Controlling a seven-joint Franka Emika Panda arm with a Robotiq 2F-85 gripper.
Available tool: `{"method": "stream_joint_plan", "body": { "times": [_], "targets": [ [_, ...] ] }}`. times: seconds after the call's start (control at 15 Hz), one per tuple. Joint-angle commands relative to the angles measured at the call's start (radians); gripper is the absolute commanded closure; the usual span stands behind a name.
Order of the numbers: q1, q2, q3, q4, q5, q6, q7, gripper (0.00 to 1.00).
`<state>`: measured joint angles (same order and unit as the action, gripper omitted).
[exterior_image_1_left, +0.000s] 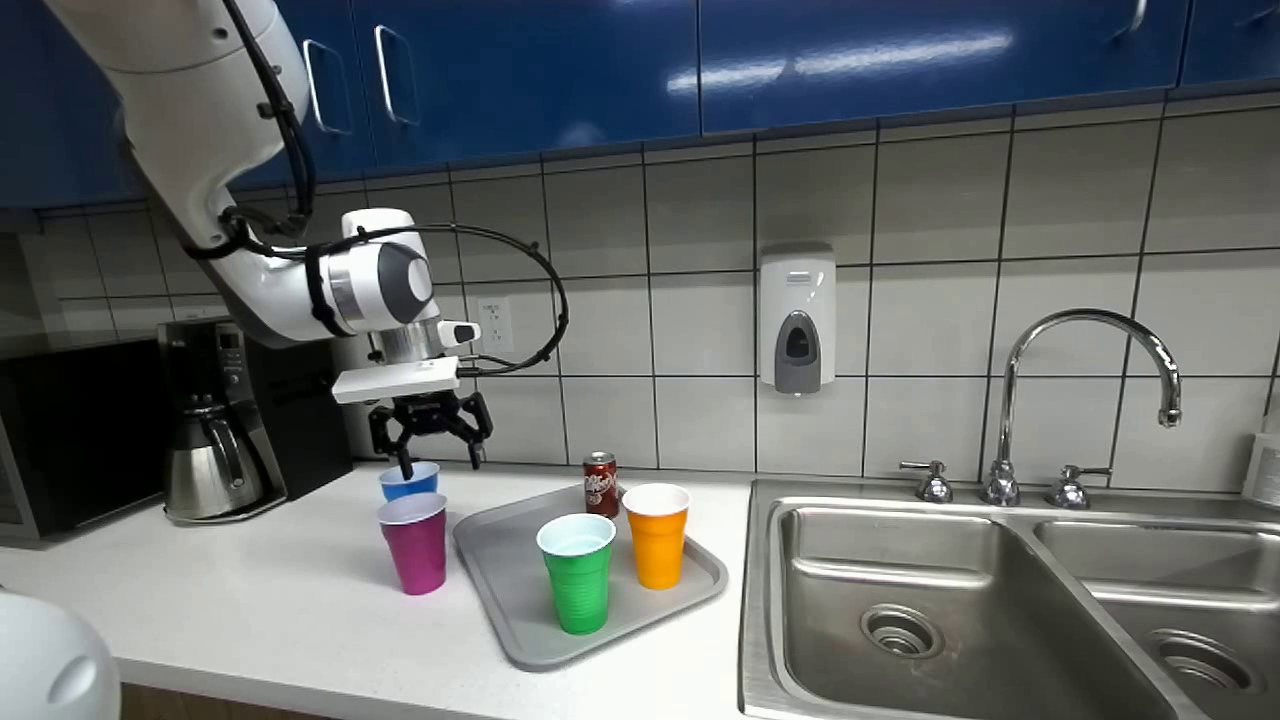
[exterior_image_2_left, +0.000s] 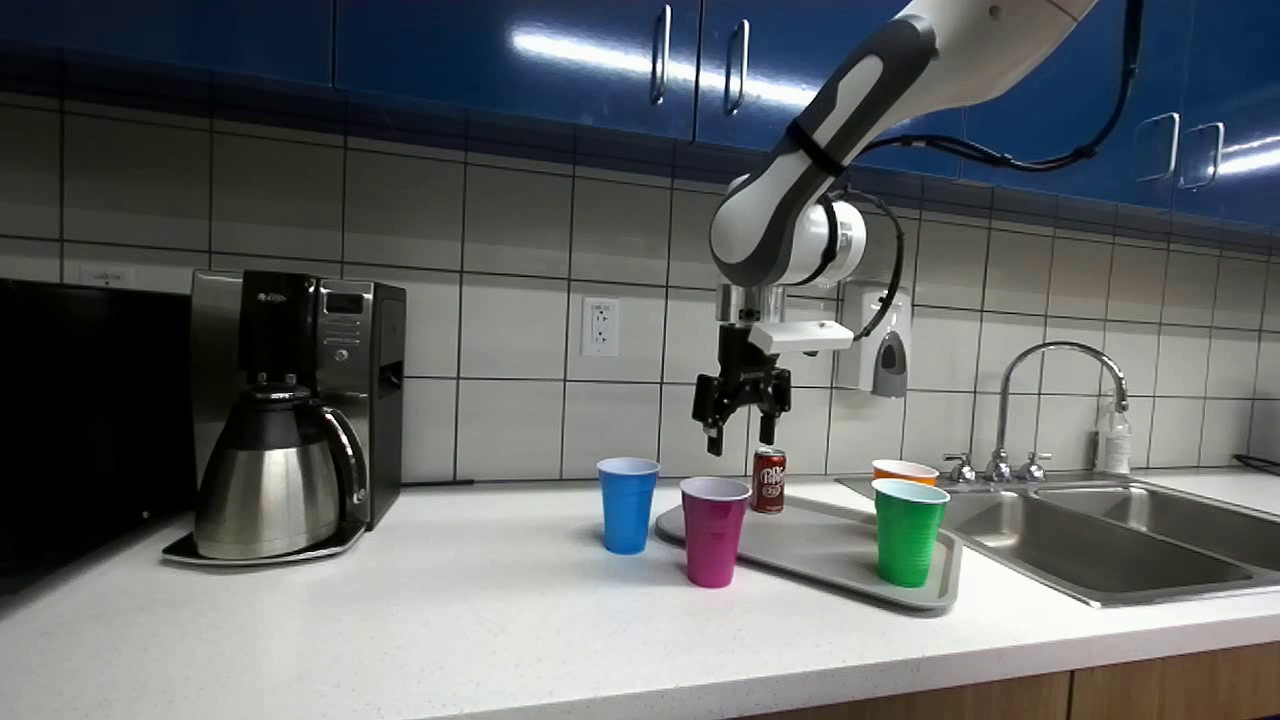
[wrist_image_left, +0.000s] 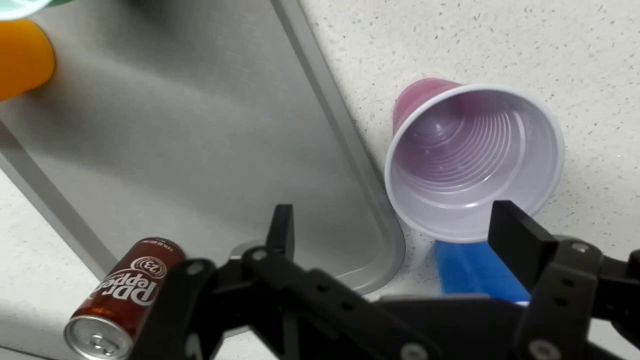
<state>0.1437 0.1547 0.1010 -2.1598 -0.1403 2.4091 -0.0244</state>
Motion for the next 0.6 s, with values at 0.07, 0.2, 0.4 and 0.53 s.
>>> {"method": "stream_joint_plan", "body": {
  "times": [0.07, 0.2, 0.4, 0.53],
  "targets": [
    [-0.021, -0.051, -0.01, -0.046, 0.008, -0.019, -0.019, 0.0],
    [-0.025, -0.054, -0.018, -0.053, 0.003, -0.021, -0.014, 0.0],
    [-0.034, -0.058, -0.031, -0.066, -0.008, -0.023, -0.004, 0.0],
    [-0.038, -0.063, -0.039, -0.077, -0.011, -0.025, 0.0, 0.0]
  ]
}}
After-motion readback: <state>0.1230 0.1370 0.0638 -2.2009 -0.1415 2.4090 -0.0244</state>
